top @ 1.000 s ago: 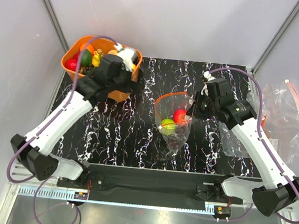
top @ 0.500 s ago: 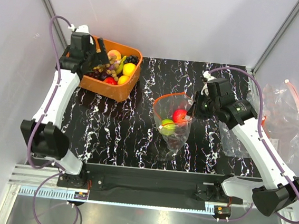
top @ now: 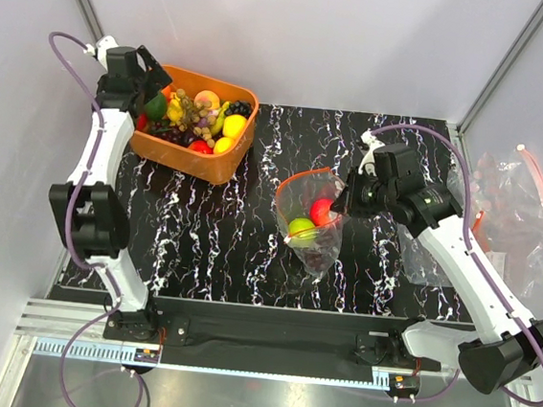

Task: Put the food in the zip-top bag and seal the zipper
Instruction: Pick up the fake fruit from the bin.

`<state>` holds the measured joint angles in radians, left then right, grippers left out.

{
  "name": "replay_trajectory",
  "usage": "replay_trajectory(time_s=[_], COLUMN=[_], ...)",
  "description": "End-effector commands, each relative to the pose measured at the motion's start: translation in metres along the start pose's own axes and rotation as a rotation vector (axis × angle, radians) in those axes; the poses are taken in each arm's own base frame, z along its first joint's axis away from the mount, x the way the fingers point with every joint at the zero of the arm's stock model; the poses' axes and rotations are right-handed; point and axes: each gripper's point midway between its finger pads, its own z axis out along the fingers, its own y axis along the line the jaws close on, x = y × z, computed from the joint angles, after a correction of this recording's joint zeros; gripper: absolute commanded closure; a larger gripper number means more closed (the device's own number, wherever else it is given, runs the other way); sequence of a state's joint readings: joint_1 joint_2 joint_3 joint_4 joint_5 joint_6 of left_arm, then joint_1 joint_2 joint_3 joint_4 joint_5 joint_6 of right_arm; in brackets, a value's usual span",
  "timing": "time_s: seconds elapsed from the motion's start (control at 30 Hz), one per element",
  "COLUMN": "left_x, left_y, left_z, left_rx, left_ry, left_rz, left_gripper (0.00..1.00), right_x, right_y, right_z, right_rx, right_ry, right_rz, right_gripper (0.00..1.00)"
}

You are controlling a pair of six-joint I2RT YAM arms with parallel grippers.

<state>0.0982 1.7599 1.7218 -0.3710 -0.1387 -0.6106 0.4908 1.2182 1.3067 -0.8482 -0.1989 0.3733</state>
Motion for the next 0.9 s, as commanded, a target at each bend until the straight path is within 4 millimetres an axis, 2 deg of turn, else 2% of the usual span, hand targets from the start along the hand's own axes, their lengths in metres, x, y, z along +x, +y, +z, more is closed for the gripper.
replay_trajectory(time_s=[0.0, 0.17, 0.2, 0.23, 0.3, 0.37, 0.5, 0.63, 0.67, 0.73, 0.77, 0.83, 0.87], left_x=[-0.015, -0.017, -0.007, -0.014, 0.0, 0.009, 0.04, 0.059, 0.062, 0.064, 0.061, 0.053, 0.04], left_y=[0.003, 0.021, 0.033, 0.031, 0.044, 0.047, 0.061, 0.069, 0.069, 0.066, 0.064, 0.06, 0.054], left_z=[0.03, 0.059, 0.072, 0.075, 0.088, 0.095, 0.114, 0.122, 0.123, 0.122, 0.121, 0.113, 0.105], left_rx=[-0.014, -0.105, -0.146, -0.147, -0.19, -0.181, -0.196, -0.208, -0.202, -0.183, -0.178, -0.166, -0.153], left_ry=[-0.061, -0.088, -0.071, -0.084, -0.047, -0.025, 0.062, 0.129, 0.138, 0.149, 0.143, 0.126, 0.097], left_rz=[-0.114, -0.047, 0.017, 0.037, 0.101, 0.126, 0.19, 0.215, 0.218, 0.222, 0.223, 0.222, 0.215], left_gripper=[0.01, 0.01, 0.01, 0.01, 0.01, 0.01, 0.01, 0.06, 0.15, 0.26, 0.37, 0.46, 0.47], right_x=[-0.007, -0.003, -0.003, -0.001, 0.001, 0.003, 0.004, 0.005, 0.005, 0.004, 0.004, 0.003, 0.003], right_y=[0.015, 0.015, 0.015, 0.014, 0.012, 0.01, 0.007, 0.006, 0.007, 0.008, 0.008, 0.008, 0.008], right_z=[-0.005, -0.004, -0.004, -0.004, -0.004, -0.003, -0.002, -0.002, -0.002, -0.001, -0.001, -0.002, -0.002], right_rx=[-0.084, -0.099, -0.098, -0.098, -0.096, -0.088, -0.077, -0.08, -0.082, -0.086, -0.085, -0.083, -0.081], right_ry=[-0.047, -0.044, -0.046, -0.045, -0.048, -0.045, -0.039, -0.043, -0.043, -0.045, -0.042, -0.041, -0.042], right_rz=[-0.046, -0.063, -0.066, -0.07, -0.084, -0.093, -0.1, -0.1, -0.1, -0.099, -0.093, -0.086, -0.081], right_gripper=[1.0, 1.0, 1.0, 1.0, 1.0, 1.0, 1.0, 1.0, 1.0, 1.0, 1.0, 1.0, 1.0])
